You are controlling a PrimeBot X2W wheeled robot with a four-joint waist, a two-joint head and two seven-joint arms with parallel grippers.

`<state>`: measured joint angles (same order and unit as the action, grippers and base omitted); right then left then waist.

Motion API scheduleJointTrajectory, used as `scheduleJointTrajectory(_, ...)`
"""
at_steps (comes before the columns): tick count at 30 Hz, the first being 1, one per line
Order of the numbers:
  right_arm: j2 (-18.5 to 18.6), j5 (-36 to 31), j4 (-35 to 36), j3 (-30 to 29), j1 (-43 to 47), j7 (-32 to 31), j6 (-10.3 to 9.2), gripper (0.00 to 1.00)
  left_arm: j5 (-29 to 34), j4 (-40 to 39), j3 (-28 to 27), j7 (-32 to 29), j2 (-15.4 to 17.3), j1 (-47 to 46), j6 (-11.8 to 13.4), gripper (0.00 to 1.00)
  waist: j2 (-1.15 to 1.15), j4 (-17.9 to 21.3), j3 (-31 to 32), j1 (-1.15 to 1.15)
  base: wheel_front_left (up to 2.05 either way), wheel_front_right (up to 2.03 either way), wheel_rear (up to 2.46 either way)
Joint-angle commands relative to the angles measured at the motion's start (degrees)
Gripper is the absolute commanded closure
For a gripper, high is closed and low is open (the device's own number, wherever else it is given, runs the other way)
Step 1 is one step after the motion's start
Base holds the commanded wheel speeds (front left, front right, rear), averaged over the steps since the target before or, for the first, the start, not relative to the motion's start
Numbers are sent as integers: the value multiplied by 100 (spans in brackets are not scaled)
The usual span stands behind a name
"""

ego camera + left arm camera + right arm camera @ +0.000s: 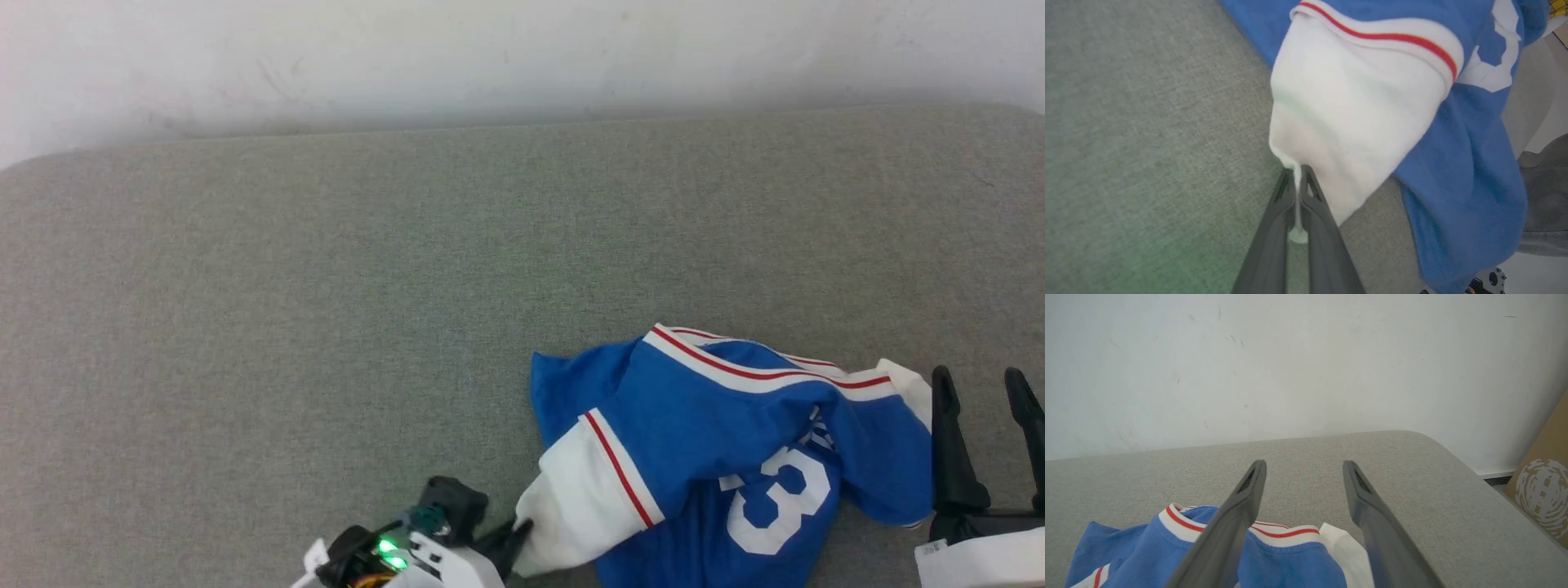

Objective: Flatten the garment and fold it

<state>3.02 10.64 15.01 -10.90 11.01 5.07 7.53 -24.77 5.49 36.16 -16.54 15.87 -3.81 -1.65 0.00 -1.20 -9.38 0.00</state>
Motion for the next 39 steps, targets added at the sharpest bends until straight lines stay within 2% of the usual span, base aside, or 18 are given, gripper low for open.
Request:
scheduleJointTrajectory(1,-14,21,27,-35,38,0,-4,0,-27,-30,-110,174,-18,-39,93,100,0,-25,-7,0,0,0,0)
scheduleJointTrajectory(8,-14,34,48,-11,-11,-14,-4,0,-428,-879,-848,697,-17,-61,375,100,0,-163,-135,0,0,0,0)
scheduleJointTrajectory(15,-14,5,64,-24,-63,-44,-4,0,-565,-1792,-1939,875,536,399,1019,100,0,-261,-258,0,0,0,0)
scheduleJointTrajectory(19,-14,8,19,-74,-51,-104,-4,0,-689,-2148,-2448,955,722,923,1339,100,0,-299,-303,0,0,0,0)
scheduleJointTrajectory(27,-14,-109,-2,-48,-115,-368,-4,0,-753,-2470,-2750,1087,736,1358,1597,100,0,-328,-383,0,0,0,0)
scheduleJointTrajectory(33,-14,-456,295,-277,-459,-1204,-4,0,-729,-2548,-2692,1067,741,1240,1585,100,0,-265,-556,0,0,0,0)
scheduleJointTrajectory(39,-14,-351,321,-647,-593,-2899,-4,0,-728,-2569,-2597,1017,739,1056,1530,100,0,-207,-782,0,0,0,0)
